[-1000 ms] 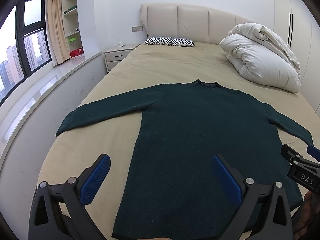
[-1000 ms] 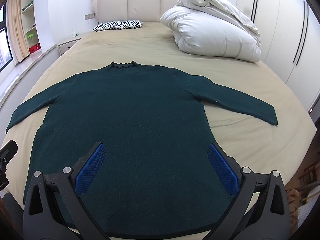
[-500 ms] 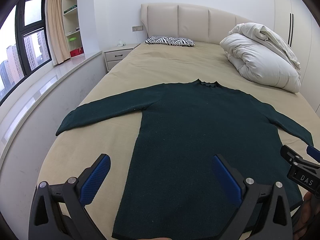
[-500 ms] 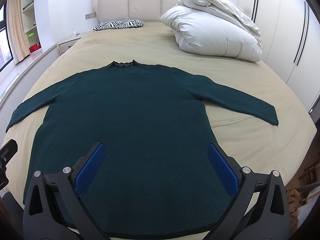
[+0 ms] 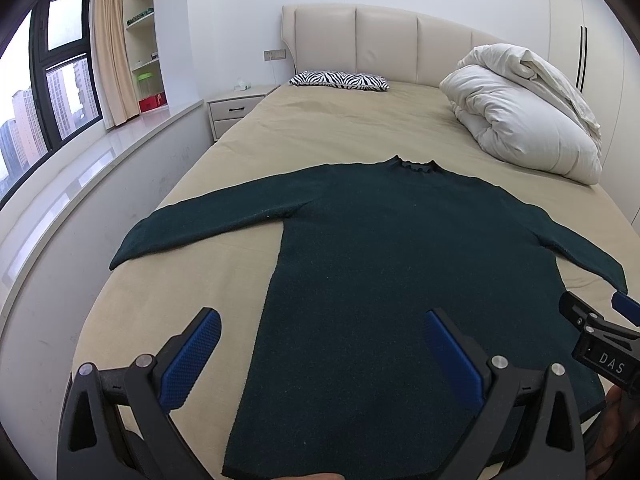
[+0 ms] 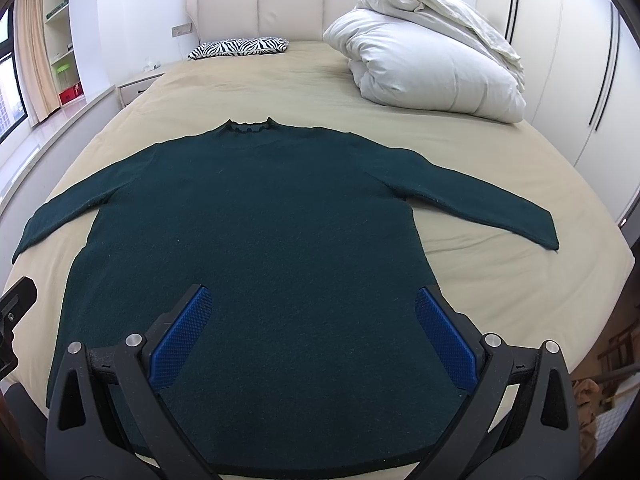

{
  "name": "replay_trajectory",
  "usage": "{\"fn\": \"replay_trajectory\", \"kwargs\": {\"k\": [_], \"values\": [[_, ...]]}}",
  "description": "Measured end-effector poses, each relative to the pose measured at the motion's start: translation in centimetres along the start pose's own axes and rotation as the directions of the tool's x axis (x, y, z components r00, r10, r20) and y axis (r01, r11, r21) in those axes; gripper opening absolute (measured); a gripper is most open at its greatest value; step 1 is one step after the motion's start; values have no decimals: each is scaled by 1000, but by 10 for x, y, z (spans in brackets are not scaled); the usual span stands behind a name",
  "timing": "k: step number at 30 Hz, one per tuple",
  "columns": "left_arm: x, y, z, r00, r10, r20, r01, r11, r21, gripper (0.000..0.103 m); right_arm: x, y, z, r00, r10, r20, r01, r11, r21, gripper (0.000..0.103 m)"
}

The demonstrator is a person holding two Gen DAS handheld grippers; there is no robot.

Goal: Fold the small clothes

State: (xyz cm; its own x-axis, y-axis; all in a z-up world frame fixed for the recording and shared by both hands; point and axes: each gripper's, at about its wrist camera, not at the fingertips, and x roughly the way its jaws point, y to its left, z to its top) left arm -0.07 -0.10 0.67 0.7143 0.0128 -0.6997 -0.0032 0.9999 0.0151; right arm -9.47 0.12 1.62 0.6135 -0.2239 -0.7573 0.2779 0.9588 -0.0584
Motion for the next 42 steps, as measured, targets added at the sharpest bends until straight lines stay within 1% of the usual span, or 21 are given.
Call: {"fn": "replay_trajectory", "kwargs": {"k": [10,15,17,20,21,22,23,24,25,27,29,30,31,32,33,34,35,37,39,41,42], "values": [[9,1,-4,1000,-4,-17,4,1000,-4,103,11,1,2,1000,2,-20,-2,1000,-4,103],[17,0,-6,999,-7,-39,7,1000,-6,103,18,-1,1,999,4,-35,-4,1000,-2,103],[21,-1,-5,998,-20,-54,19,1000,-11,103,22,-3,1,999,7,-39,-7,1000,3,103],[29,0,-6,992,-80,-99,76,996,-48,103,28,-15,4,999,33,-35,-32,999,35,103],[33,2,-7,985,-121,-124,111,990,-84,103,29,-24,5,998,49,-28,-47,997,56,103],[36,4,-7,977,-157,-142,141,983,-116,103,30,-37,7,998,66,-14,-65,994,89,103],[40,7,-8,964,-213,-159,187,968,-167,103,34,-59,10,997,83,1,-82,986,148,103],[42,9,-9,954,-255,-159,219,952,-212,103,38,-79,13,995,95,10,-95,975,202,103],[43,9,-9,951,-268,-155,228,945,-235,103,42,-96,15,994,106,16,-106,963,246,103],[47,6,-6,949,-279,-149,238,940,-244,103,55,-153,16,991,128,39,-133,913,385,103],[53,0,-4,938,-307,-164,265,935,-237,103,74,-227,10,990,122,66,-138,818,559,103],[58,-5,-2,928,-327,-180,281,929,-239,103,82,-256,6,992,109,62,-124,775,620,101],[61,-8,-2,921,-340,-189,291,925,-245,103,93,-291,0,994,92,55,-105,722,684,99],[65,-12,-1,918,-349,-189,297,921,-254,103,103,-321,-5,995,82,50,-92,676,731,96],[68,-14,0,918,-353,-182,302,917,-260,103,111,-342,-10,996,78,51,-89,641,762,93],[71,-17,1,918,-360,-168,310,913,-265,103,123,-372,-17,995,82,57,-95,586,805,91],[73,-21,3,916,-370,-153,321,907,-271,103,132,-392,-21,994,92,61,-101,550,829,87],[78,-28,8,913,-392,-109,349,892,-288,103,154,-427,-29,991,123,60,-113,485,867,78],[84,-36,12,908,-406,-107,362,886,-291,103,174,-456,-36,989,138,52,-108,438,892,68],[94,-44,16,905,-396,-157,345,897,-277,103,191,-480,-39,987,139,78,-127,391,912,62],[102,-48,17,893,-402,-201,342,899,-274,103,197,-488,-40,987,133,91,-135,385,913,62]]}}
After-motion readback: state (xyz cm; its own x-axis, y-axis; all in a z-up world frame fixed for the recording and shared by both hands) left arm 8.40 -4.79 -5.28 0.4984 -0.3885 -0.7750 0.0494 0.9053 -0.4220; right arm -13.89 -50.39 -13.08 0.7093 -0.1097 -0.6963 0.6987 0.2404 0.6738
